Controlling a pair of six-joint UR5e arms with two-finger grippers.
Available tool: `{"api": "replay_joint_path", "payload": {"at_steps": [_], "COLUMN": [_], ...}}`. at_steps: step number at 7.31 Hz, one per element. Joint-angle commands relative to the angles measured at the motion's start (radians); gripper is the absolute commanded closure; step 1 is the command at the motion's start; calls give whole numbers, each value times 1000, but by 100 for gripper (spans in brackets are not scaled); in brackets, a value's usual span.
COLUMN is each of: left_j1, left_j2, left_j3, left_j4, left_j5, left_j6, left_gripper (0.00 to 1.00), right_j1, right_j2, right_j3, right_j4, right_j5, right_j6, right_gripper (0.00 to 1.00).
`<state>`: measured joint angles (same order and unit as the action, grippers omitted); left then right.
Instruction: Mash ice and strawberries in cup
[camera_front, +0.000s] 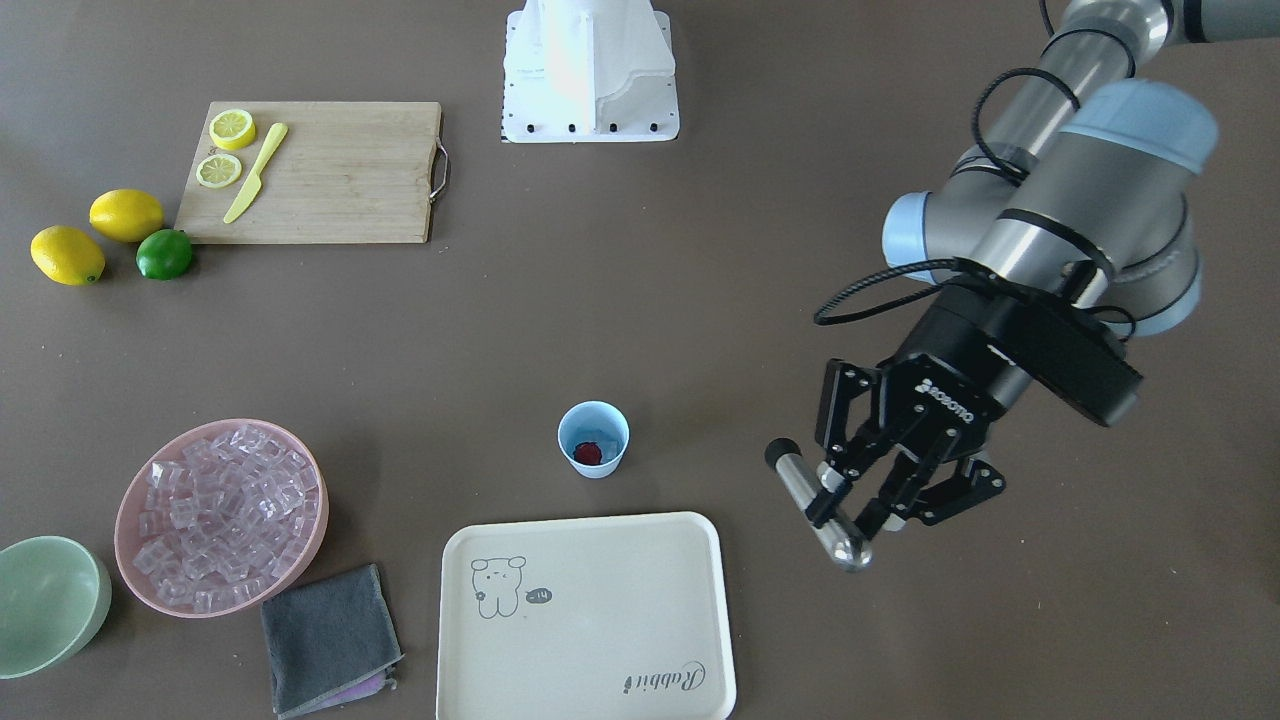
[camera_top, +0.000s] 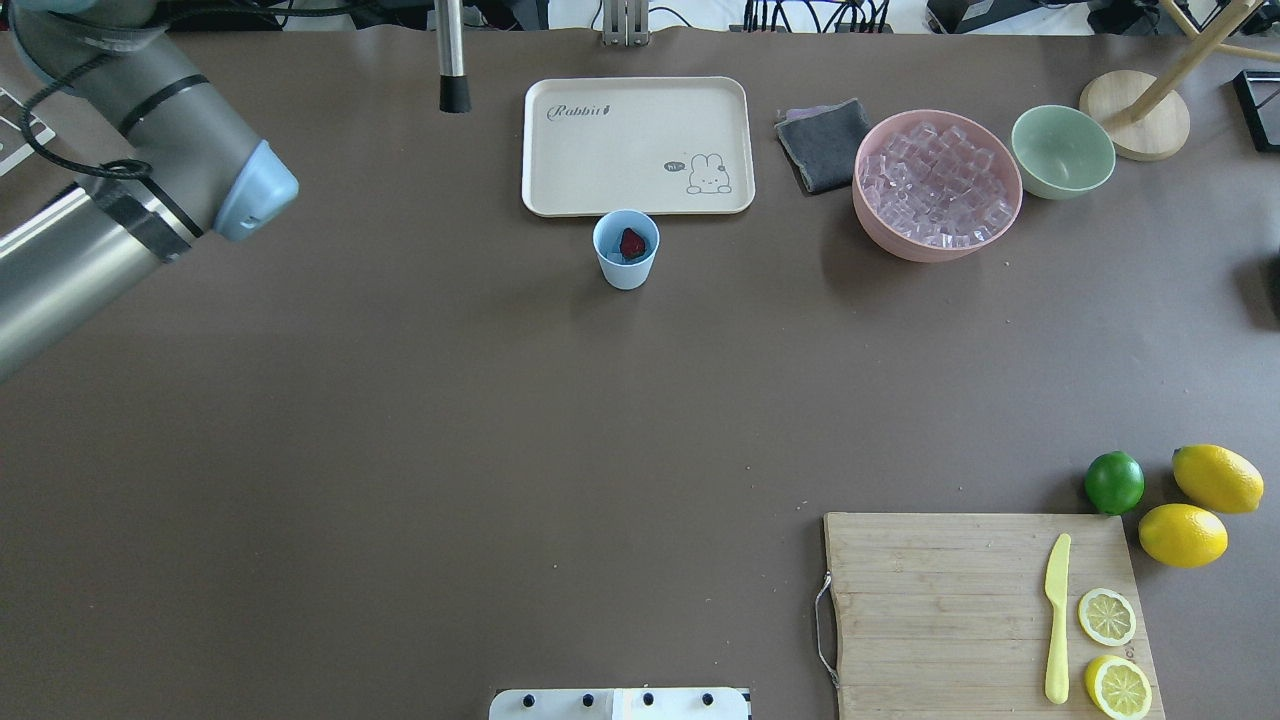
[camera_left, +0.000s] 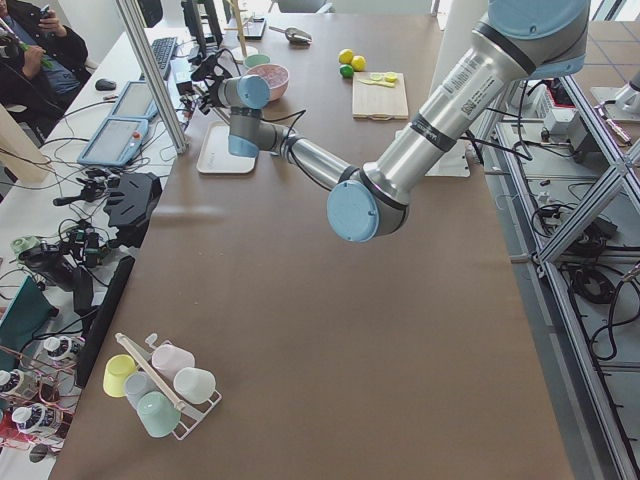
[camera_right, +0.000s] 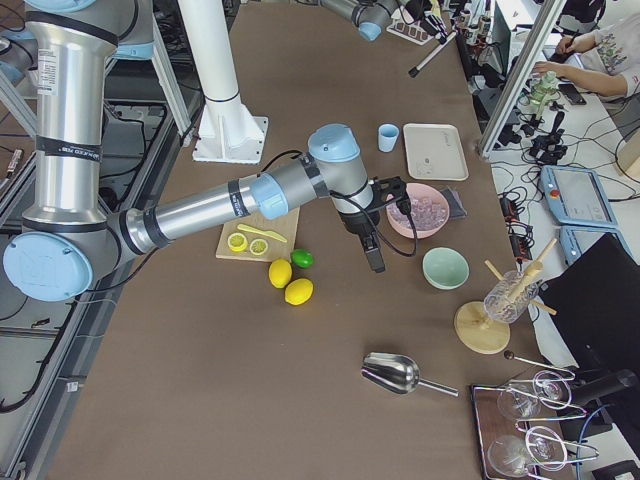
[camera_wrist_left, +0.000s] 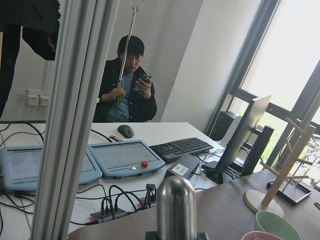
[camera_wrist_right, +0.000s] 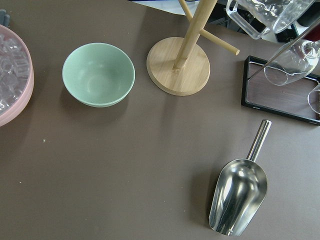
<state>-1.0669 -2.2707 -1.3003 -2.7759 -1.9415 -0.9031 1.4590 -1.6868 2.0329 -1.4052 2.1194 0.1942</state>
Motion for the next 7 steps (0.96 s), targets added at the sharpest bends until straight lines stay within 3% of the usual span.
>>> {"api": "replay_joint_path", "payload": {"at_steps": [1, 3, 4, 5, 6, 7], "left_j1": [-117, -155, -221, -294, -327, -334], "left_j2": [81, 181, 209, 215, 255, 295], "left_j3": [-7, -8, 25, 48, 36, 42], "left_j4": [71, 98, 116, 209, 307, 381], "left_j5": [-160, -232, -338, -452, -502, -495], "left_j6": [1, 15, 15, 30, 121, 203], "left_gripper": [100, 100, 100, 100, 100, 100], "right_j1": [-3, -5, -12, -29, -43, -43], "right_j2": [-1, -7, -2, 16, 18, 15], "right_j3": [0, 0, 1, 0, 1, 3], "right_j4": [2, 3, 5, 2, 5, 6], "right_j5": [13, 44, 56, 57, 57, 59], "right_j6": [-1, -1, -1, -1, 1, 1], "right_gripper": [0, 0, 0, 0, 0, 0]}}
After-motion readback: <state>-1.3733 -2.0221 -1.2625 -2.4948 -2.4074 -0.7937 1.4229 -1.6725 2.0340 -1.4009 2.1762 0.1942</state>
